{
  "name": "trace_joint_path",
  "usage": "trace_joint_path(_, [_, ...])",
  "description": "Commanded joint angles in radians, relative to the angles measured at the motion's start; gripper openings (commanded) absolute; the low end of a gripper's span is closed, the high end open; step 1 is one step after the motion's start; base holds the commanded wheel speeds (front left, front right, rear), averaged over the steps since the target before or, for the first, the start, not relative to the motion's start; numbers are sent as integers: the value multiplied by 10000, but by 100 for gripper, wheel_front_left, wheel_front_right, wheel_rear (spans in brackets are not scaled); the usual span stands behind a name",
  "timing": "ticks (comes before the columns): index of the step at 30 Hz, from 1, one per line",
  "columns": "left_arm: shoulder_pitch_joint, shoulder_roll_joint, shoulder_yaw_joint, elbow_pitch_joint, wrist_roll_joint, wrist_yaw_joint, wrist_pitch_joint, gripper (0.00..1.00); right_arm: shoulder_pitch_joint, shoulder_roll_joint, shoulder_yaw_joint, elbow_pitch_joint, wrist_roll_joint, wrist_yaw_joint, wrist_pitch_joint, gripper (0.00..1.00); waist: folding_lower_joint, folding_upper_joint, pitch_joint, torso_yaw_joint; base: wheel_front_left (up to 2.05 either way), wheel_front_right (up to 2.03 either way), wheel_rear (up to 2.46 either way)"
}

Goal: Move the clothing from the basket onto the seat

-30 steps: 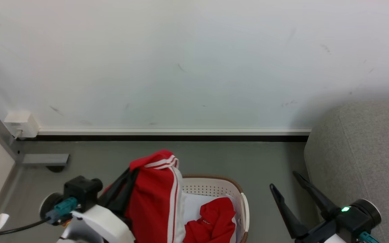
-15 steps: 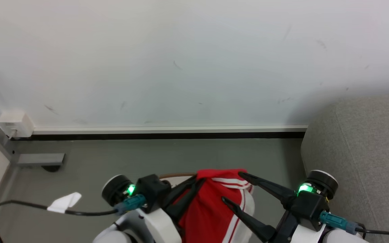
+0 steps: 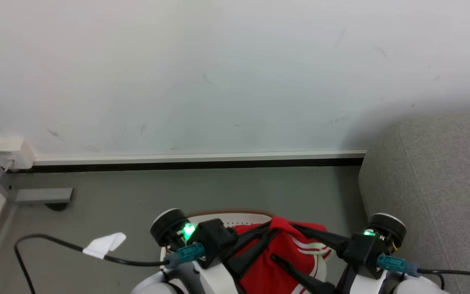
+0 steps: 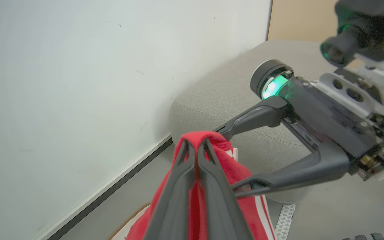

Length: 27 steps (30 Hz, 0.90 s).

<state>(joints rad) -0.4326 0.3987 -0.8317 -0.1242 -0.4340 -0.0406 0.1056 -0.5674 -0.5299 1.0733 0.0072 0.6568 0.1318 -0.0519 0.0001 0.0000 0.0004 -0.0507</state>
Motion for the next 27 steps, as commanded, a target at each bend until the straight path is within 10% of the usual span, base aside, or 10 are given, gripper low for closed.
trace_joint_path(1, [-99,-15,-12,-129,-15,-14,38,0,46,34,111,138,84,-23,55,100,-1,0,-5,-14,0,0,0])
trace_joint_path(9, [-12,-143,-7,-611,-291,15,17,0,205,328,357,715,554,-21,-37,93,-1,0,-19,-60,0,0,0])
trace_joint_path(11, [11,-168,22,-643,-375,40,-14,0,238,451,210,896,634,-21,-178,0,-1,0,2,-73,0,0,0])
trace_joint_path(16, [88,-109,131,-435,-358,177,-242,4,419,701,-252,1175,964,-21,-656,0,-1,0,27,-157,0,0,0])
trace_joint_path(19, [196,-51,204,-173,-228,287,-522,98,547,687,-668,1219,1190,-21,-892,0,-1,0,37,-280,0,0,0])
trace_joint_path(27, [471,-182,149,697,-182,256,-1352,100,792,281,-1877,1017,1288,-21,-1238,0,-1,0,149,-853,0,0,0])
